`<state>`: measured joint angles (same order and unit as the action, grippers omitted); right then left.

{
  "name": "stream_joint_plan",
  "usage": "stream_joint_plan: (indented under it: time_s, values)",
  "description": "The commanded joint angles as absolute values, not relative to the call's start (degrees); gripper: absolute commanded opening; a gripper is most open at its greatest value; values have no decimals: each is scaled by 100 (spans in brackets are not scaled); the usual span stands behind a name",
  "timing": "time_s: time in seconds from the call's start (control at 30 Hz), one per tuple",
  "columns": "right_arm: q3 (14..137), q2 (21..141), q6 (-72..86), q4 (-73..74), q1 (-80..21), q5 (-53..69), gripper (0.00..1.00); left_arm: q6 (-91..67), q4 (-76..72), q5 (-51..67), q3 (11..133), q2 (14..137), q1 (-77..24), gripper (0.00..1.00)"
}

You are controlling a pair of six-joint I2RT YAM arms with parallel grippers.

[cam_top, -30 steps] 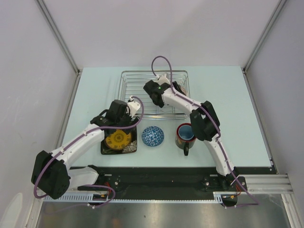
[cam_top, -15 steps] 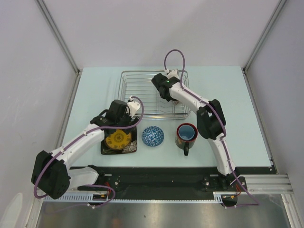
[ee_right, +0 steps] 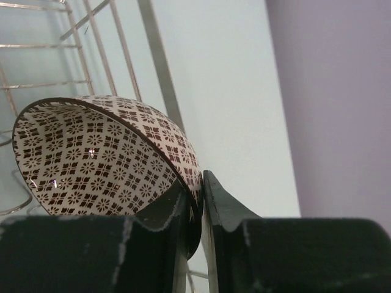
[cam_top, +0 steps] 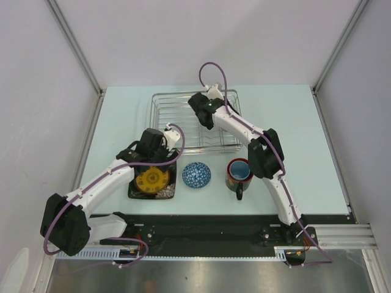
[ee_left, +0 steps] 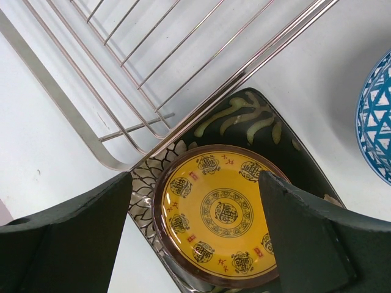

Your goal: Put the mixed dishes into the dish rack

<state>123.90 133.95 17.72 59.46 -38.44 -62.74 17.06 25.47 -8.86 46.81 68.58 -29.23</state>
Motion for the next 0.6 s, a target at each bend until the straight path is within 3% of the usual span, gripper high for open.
stream_joint_plan:
  time_s: [0.0,0.13,0.27,0.33,0.37,0.4,0.43,0.5,0.53,0.57]
  values:
    - [12753,13421,609,4915,-3999,-7584,0,1811,2435,-870,4685,6794,-2883,90]
    - [12657,13508,19,4055,-3955,-7839,0,1837,2487,-879,4711,6803,-2883,89]
    - [11695,13421,-2152,2019,-3964,-8524,0,1890,2496,-896,4720,6803,-2848,89]
    - [11017,13299,-3998,-1269,-3955,-8578,0,1925,2531,-923,4755,6794,-2848,89]
    - [10673,13394,-6427,-2814,-3955,-8587,0,1925,2557,-932,4772,6785,-2839,89]
    - [10861,13647,-7391,-5118,-3946,-8587,0,1934,2619,-932,4816,6750,-2848,89]
    - [11063,13928,-7757,-5437,-3911,-8604,0,1934,2654,-949,4843,6724,-2839,89]
    - [11407,13966,-6113,-3347,-3876,-8684,0,1934,2707,-967,4869,6654,-2839,89]
    - [11399,14027,-6021,-3218,-3859,-8640,0,1934,2724,-993,4852,6627,-2839,90]
    - [11339,14080,-6630,-4000,-3867,-8683,0,1942,2742,-993,4843,6601,-2839,90]
